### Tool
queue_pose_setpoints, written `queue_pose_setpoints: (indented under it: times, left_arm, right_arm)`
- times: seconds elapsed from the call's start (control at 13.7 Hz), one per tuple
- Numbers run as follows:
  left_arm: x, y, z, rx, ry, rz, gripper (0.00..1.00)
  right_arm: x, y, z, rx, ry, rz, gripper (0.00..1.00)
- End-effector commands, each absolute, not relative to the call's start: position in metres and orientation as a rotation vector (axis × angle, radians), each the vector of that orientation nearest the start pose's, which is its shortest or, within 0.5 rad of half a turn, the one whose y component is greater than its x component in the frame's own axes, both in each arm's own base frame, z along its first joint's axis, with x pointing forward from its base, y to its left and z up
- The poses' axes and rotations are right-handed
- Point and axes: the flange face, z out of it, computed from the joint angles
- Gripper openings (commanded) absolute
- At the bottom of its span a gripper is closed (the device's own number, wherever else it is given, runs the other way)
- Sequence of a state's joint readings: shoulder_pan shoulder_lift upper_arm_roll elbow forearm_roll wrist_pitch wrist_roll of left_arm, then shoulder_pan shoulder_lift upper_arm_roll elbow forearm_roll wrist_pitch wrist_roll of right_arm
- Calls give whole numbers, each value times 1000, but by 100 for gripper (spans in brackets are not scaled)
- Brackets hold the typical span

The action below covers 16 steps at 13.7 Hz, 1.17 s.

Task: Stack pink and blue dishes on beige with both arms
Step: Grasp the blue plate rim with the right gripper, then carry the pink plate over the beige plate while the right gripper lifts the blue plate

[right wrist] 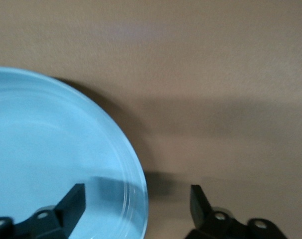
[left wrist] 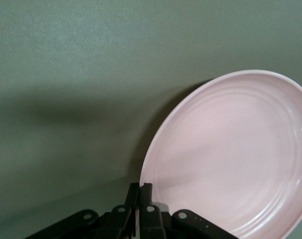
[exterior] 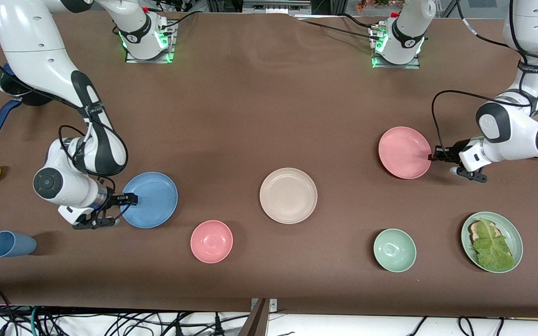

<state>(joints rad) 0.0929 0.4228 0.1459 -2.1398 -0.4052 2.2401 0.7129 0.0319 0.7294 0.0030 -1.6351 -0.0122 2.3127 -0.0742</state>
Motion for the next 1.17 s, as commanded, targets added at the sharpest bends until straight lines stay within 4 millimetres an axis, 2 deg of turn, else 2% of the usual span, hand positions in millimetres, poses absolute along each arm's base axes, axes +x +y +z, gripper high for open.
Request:
queue_pose_setpoints:
  times: [0.0, 0.29, 0.51, 0.66, 0.8, 1.09]
  left_arm:
    - [537, 114, 209, -3465, 347, 249, 0]
    - [570, 103, 258, -3513, 429, 288, 0]
    - [593, 77, 285, -3504, 432, 269, 0]
    - [603, 53, 296, -3496, 410, 261, 0]
    - [613, 20, 305, -3497, 372, 263, 0]
    - [623, -61, 317, -3501, 220, 313, 0]
  right_arm:
    - [674, 23, 187, -3128, -153, 79, 56]
    - [674, 23, 189, -3128, -158, 81, 1]
    - [675, 24, 191, -3126, -176, 86, 0]
    - [678, 24, 202, -3125, -178, 96, 0]
    - [687, 24, 233, -3126, -185, 117, 0]
    - [708, 22, 300, -3126, -199, 139, 0]
